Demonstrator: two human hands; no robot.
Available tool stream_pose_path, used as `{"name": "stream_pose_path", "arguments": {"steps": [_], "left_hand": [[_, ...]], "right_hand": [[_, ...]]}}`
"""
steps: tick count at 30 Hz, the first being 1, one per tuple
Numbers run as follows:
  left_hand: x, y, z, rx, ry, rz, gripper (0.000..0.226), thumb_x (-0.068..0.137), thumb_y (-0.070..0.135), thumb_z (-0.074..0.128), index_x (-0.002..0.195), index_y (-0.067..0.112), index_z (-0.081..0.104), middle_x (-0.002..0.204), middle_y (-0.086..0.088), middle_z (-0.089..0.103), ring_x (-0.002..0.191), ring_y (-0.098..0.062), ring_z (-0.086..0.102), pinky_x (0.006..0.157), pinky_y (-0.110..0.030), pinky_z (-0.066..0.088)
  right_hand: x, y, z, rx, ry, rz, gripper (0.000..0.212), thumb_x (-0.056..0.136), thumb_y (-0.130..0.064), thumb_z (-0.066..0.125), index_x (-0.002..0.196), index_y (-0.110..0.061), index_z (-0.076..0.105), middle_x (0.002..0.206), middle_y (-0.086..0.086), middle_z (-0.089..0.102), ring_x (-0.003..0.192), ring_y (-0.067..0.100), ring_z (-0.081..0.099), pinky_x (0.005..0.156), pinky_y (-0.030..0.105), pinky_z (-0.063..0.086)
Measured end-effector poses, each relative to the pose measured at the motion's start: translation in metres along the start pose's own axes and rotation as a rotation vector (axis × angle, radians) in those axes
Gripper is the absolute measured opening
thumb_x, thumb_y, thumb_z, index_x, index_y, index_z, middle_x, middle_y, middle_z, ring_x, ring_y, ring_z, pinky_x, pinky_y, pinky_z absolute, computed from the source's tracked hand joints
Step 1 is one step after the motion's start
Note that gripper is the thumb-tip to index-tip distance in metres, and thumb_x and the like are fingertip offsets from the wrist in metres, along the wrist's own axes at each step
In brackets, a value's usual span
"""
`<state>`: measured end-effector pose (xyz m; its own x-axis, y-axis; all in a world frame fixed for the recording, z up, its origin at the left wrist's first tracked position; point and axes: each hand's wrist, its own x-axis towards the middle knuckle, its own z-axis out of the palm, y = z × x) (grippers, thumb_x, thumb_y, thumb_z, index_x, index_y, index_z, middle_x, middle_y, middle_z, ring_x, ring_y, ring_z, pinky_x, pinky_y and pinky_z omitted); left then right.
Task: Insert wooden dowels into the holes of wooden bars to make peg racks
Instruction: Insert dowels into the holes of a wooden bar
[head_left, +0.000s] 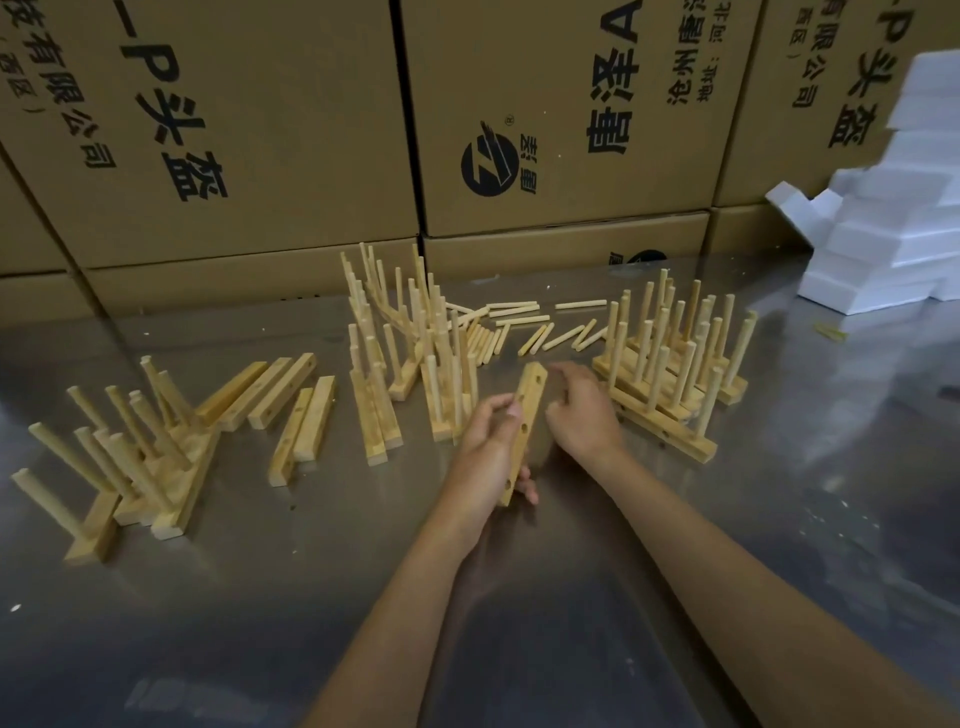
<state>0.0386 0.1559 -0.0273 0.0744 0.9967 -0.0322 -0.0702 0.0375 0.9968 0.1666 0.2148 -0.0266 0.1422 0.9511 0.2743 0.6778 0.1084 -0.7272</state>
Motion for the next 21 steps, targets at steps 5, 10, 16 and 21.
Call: {"name": "stream_pose_path", "arguments": {"steps": [5, 10, 16, 21], "left_hand": [[0.028, -0.006, 0.006, 0.045, 0.085, 0.008, 0.013, 0.107, 0.027, 0.041, 0.113, 0.031, 0.052, 0.066, -0.005, 0.054, 0.040, -0.011, 0.056, 0.045, -0.031, 0.054], [0.054, -0.009, 0.026, 0.069, 0.195, 0.023, 0.020, 0.108, 0.028, 0.034, 0.126, 0.027, 0.044, 0.070, -0.015, 0.061, 0.036, -0.021, 0.058, 0.039, -0.031, 0.051], [0.057, -0.015, 0.037, 0.083, 0.421, 0.073, 0.033, 0.107, 0.028, 0.037, 0.139, 0.023, 0.042, 0.106, -0.016, 0.066, 0.058, -0.022, 0.071, 0.041, -0.023, 0.051], [0.056, -0.015, 0.037, 0.086, 0.467, 0.104, 0.036, 0.107, 0.028, 0.038, 0.142, 0.023, 0.039, 0.130, -0.011, 0.056, 0.063, -0.017, 0.071, 0.043, -0.024, 0.054]], "right_hand": [[0.058, -0.011, 0.002, -0.130, -0.036, -0.002, 0.053, 0.089, 0.001, 0.054, 0.141, -0.005, 0.048, 0.143, 0.015, 0.048, 0.133, 0.031, 0.045, 0.110, 0.035, 0.038], [0.110, -0.010, 0.013, -0.301, -0.085, 0.048, 0.040, 0.093, -0.009, 0.053, 0.133, -0.005, 0.057, 0.137, 0.018, 0.053, 0.129, 0.034, 0.047, 0.106, 0.037, 0.041], [0.133, 0.002, 0.030, -0.428, -0.086, 0.083, 0.030, 0.095, -0.017, 0.047, 0.120, -0.005, 0.061, 0.124, 0.021, 0.059, 0.129, 0.034, 0.041, 0.101, 0.038, 0.041], [0.122, 0.001, 0.040, -0.560, 0.033, -0.016, 0.028, 0.094, -0.017, 0.051, 0.115, -0.004, 0.063, 0.124, 0.016, 0.058, 0.125, 0.031, 0.042, 0.104, 0.038, 0.039]]}}
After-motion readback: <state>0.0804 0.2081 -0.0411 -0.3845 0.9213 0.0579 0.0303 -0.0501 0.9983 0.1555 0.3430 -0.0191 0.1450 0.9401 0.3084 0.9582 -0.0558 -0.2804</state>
